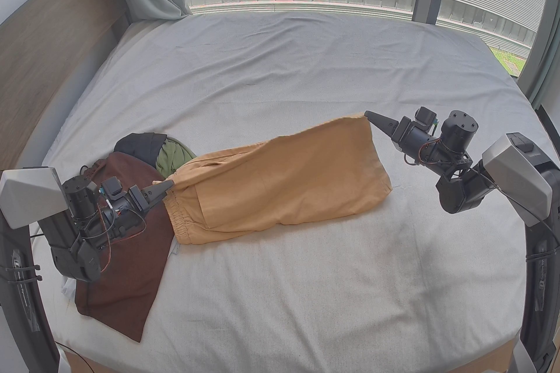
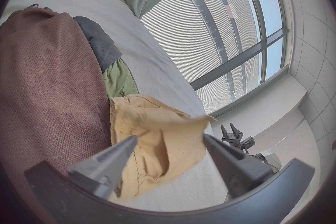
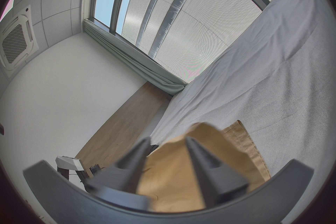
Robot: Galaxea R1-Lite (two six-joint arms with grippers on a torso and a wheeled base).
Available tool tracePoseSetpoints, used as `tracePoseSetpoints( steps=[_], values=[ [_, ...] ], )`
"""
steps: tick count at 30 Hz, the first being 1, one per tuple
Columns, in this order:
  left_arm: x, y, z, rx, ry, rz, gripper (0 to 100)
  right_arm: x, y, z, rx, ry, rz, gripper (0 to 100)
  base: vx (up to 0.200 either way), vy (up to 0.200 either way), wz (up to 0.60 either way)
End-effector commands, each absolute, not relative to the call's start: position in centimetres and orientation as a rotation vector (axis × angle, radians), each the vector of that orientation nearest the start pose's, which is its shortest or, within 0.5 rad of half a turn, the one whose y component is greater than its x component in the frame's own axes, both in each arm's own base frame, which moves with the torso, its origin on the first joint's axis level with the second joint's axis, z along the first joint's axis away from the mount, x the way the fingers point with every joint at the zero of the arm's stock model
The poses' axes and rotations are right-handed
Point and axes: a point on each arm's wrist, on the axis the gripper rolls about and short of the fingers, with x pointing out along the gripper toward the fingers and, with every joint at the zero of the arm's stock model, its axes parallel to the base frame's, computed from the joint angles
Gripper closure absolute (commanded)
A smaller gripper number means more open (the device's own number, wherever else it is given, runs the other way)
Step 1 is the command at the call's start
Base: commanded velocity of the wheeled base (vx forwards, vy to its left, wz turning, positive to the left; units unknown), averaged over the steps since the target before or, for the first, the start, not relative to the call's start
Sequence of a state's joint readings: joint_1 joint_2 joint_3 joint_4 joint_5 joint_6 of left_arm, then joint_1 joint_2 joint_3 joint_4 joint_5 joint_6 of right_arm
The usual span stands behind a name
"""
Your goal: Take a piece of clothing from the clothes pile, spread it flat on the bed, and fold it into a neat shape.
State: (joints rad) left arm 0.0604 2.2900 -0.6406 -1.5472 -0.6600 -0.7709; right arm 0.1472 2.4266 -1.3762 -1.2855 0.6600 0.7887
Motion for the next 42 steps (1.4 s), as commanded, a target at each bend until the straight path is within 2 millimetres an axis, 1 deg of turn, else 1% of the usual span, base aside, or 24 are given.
tracePoseSetpoints(
  steps=[1,5,9,11,15,16,20,22,24,26,29,30,33,35,37,40,41,42],
  values=[
    [35.8,0.9,3.6,-0.799,0.322,-0.532,0,47.1,8.4,10.2,0.678,0.088,0.851,0,0.000,0.000,0.00],
    [35.8,1.1,3.9,-0.797,0.313,-0.529,0,47.2,8.4,10.1,0.679,0.083,0.841,0,0.000,0.000,0.00],
    [35.7,1.0,4.1,-0.796,0.309,-0.532,0,46.8,8.6,10.0,0.682,0.094,0.842,0,0.000,0.000,0.00],
    [35.6,1.0,4.4,-0.792,0.305,-0.535,0,46.0,8.7,9.7,0.688,0.124,0.836,0,0.000,0.000,0.00],
    [35.5,0.9,4.6,-0.790,0.301,-0.540,0,45.3,8.9,9.5,0.692,0.147,0.836,0,0.000,0.000,0.00],
    [35.4,0.7,4.8,-0.787,0.299,-0.544,0,44.8,9.0,9.4,0.696,0.159,0.835,0,0.000,0.000,0.00],
    [35.0,0.6,5.2,-0.783,0.299,-0.551,0,43.0,8.8,7.3,0.710,0.207,0.818,0,0.000,0.000,0.00],
    [34.9,0.5,5.3,-0.783,0.300,-0.553,0,42.2,8.6,6.6,0.718,0.228,0.804,0,0.000,0.000,0.00],
    [34.9,0.4,5.3,-0.778,0.300,-0.556,0,40.9,8.3,5.8,0.726,0.250,0.763,0,0.000,0.000,0.00],
    [34.9,0.3,5.3,-0.770,0.299,-0.561,0,40.3,8.1,5.4,0.738,0.244,0.727,0,0.000,0.000,0.00],
    [34.8,0.2,5.2,-0.761,0.299,-0.561,0,39.9,7.9,4.8,0.756,0.240,0.679,0,0.000,0.000,0.00],
    [34.7,0.2,5.2,-0.749,0.299,-0.563,0,39.6,8.0,4.2,0.770,0.243,0.651,0,0.000,0.000,0.00],
    [34.5,0.2,5.7,-0.731,0.283,-0.567,0,39.0,7.9,3.4,0.780,0.269,0.623,0,0.000,0.000,0.00],
    [34.4,0.2,6.0,-0.729,0.276,-0.570,0,38.8,7.9,3.3,0.783,0.280,0.619,0,0.000,0.000,0.00],
    [34.3,0.1,6.4,-0.720,0.266,-0.575,0,38.9,7.6,3.5,0.782,0.266,0.616,0,0.000,0.000,0.00],
    [34.2,0.0,6.5,-0.716,0.265,-0.577,0,39.0,7.4,3.7,0.785,0.263,0.614,0,0.000,0.000,0.00],
    [34.1,0.0,6.4,-0.694,0.264,-0.579,0,39.0,7.4,3.2,0.789,0.278,0.606,0,0.000,0.000,0.00],
    [34.1,0.0,6.3,-0.689,0.265,-0.579,0,38.9,7.3,3.2,0.788,0.277,0.605,0,0.000,0.000,0.00]
  ],
)
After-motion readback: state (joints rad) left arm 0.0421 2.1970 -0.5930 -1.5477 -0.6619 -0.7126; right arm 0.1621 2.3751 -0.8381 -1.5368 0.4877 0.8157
